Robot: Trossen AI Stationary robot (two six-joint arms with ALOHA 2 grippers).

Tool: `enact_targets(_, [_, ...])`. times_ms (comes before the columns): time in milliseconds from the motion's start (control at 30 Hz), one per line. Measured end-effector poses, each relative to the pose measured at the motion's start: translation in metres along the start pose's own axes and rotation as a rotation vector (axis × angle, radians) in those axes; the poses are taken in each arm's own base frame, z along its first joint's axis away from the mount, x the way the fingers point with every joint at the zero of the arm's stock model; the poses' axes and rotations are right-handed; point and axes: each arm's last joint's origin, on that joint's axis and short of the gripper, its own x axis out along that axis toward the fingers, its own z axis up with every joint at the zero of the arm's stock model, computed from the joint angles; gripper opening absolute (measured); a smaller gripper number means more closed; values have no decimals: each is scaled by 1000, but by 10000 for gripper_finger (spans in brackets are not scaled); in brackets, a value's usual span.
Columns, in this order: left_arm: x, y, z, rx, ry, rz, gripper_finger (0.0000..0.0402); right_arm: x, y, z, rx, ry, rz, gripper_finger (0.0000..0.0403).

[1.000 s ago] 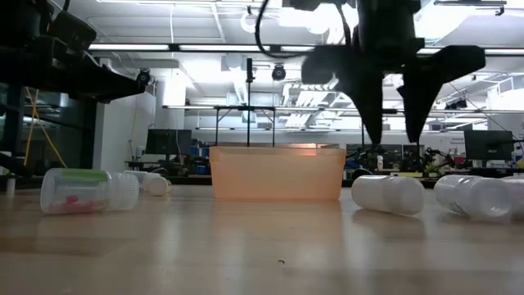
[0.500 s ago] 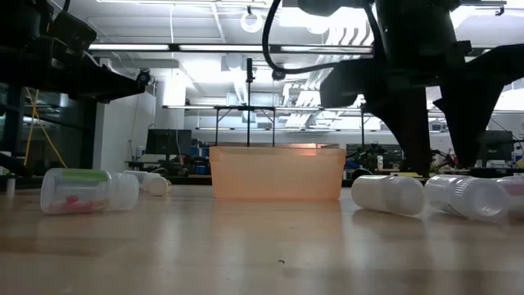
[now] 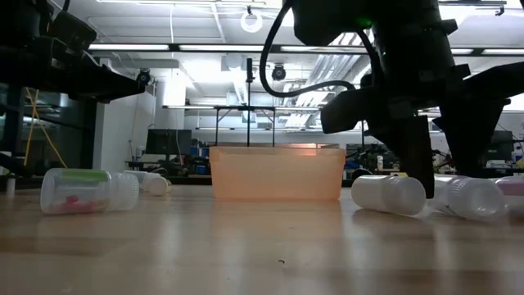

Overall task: Pick and place pill bottles into a basket
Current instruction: Put the transparent pill bottle into the orange bin

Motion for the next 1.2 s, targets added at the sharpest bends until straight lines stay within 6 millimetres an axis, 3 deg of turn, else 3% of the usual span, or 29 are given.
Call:
enact_targets(700, [0, 0, -1, 2, 10, 4, 177, 0, 2, 2, -29, -11, 23, 192])
enact_targets(933, [0, 0, -1, 2, 12, 3, 177, 19, 1, 3, -33, 46, 48, 192])
enact_targets(1200, [0, 0, -1, 2, 12, 2, 177, 22, 0, 3, -53, 55, 46, 181])
